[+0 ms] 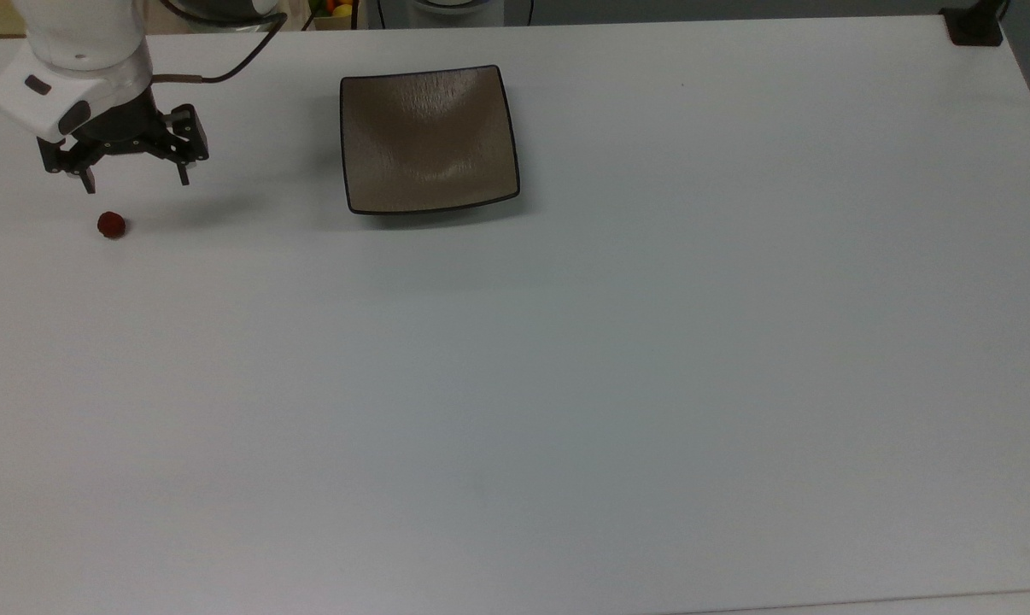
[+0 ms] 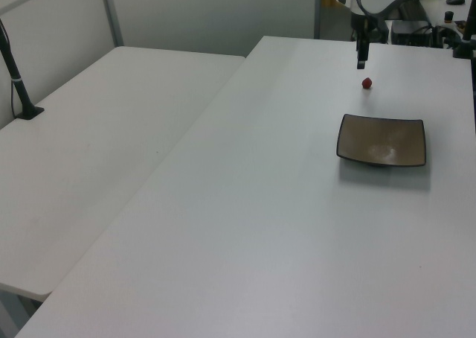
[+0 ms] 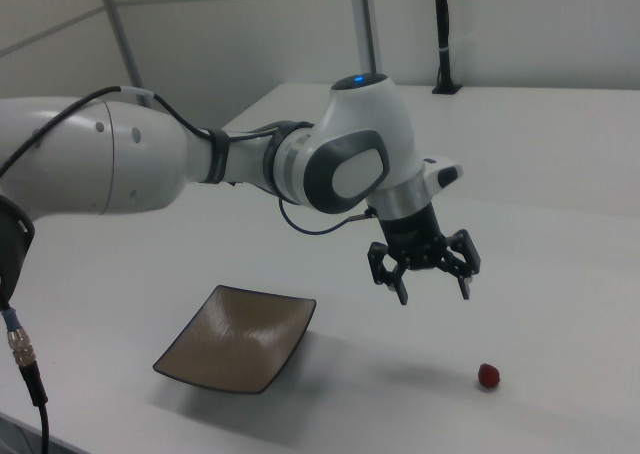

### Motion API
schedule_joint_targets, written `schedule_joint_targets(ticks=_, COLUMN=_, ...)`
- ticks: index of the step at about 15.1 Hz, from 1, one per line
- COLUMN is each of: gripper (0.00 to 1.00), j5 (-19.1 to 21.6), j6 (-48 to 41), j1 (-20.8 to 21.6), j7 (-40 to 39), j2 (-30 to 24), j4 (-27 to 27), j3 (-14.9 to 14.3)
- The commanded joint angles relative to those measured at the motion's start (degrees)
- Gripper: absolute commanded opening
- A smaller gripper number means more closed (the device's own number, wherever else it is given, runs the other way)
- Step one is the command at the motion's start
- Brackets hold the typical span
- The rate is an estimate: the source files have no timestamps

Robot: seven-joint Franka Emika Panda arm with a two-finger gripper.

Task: Strawberries on a ceramic plate
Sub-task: 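Move the open gripper over the red strawberry, then lower the gripper onto the strawberry and close it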

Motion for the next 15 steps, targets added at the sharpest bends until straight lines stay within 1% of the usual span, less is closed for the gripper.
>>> schedule_joint_targets(ticks=1, gripper=1.0, j5=0.05, j6=7.02, j1=-0.45, j7=-3.32, j2=0.73, j4=-3.84, j3=-1.17)
schedule_joint_targets(ticks=4, gripper=1.0, j5=0.05, j6=10.82, j1=-0.71, j7=-3.41, j2=1.35, j4=-4.9, j3=-2.05)
schedule_joint_targets(ticks=6, gripper=1.0, j5=0.05, j6=12.4, j1=-1.07, j7=-3.5, j2=2.66, j4=-4.82, j3=-3.62)
schedule_joint_targets(ticks=7, gripper=0.98, j5=0.05, j6=13.72, j1=-1.41, j7=-3.5, j2=3.45, j4=-4.9, j3=-4.15)
schedule_joint_targets(ticks=9, gripper=0.88, j5=0.05, j6=15.31, j1=-2.21, j7=-3.5, j2=4.42, j4=-5.08, j3=-4.24)
schedule_joint_targets(ticks=10, gripper=0.82, j5=0.05, j6=15.4, j1=-2.3, j7=-3.5, j2=4.51, j4=-5.08, j3=-4.16)
schedule_joint_targets(ticks=11, gripper=0.82, j5=0.05, j6=15.49, j1=-2.3, j7=-3.5, j2=5.12, j4=-5.17, j3=-4.16)
schedule_joint_targets(ticks=12, gripper=0.78, j5=0.14, j6=15.49, j1=-2.3, j7=-3.41, j2=5.82, j4=-5.17, j3=-4.16)
schedule_joint_targets(ticks=15, gripper=0.77, j5=0.14, j6=15.92, j1=-2.3, j7=-3.41, j2=6.36, j4=-5.96, j3=-4.16)
